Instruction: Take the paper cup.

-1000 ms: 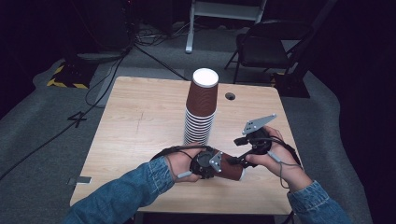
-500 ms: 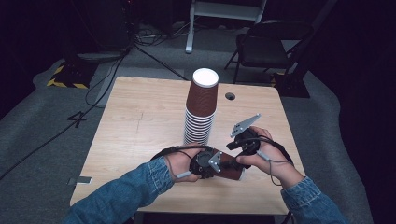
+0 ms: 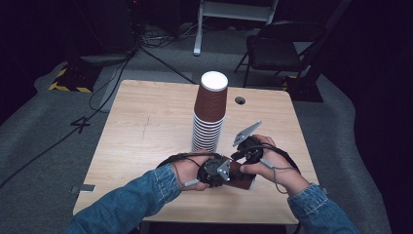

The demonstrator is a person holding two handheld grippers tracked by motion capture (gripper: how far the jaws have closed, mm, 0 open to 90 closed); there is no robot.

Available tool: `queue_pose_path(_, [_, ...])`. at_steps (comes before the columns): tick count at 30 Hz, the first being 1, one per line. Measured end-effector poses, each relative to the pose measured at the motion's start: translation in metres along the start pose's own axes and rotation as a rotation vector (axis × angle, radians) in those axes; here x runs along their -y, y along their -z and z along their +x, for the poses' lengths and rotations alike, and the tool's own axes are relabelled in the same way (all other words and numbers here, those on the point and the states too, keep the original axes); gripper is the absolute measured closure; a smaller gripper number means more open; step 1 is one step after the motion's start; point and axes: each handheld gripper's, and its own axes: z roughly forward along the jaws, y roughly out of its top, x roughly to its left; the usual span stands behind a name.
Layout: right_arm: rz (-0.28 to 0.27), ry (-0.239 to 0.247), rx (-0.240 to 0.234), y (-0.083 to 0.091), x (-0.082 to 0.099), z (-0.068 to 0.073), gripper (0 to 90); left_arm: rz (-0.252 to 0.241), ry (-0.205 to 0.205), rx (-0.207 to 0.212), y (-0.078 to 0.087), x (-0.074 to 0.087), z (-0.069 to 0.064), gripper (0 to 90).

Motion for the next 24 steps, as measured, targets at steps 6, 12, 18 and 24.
queue_pose_path(6, [0.07,0.019,-0.008,-0.005,-0.005,0.0,16.7,0.013,-0.02,0.006,-0.002,-0.001,-0.002,84.0])
queue_pose_path(12, [0.132,0.029,-0.034,-0.005,-0.011,0.002,17.4,0.049,-0.053,0.026,-0.003,-0.003,-0.002,84.0])
queue_pose_path(18, [0.149,0.038,-0.035,-0.007,-0.012,0.003,17.0,0.112,-0.087,0.041,-0.002,-0.01,-0.002,84.1])
queue_pose_path(24, [0.128,0.041,-0.026,-0.006,-0.009,0.002,16.9,0.147,-0.094,0.059,0.002,-0.013,0.001,84.1])
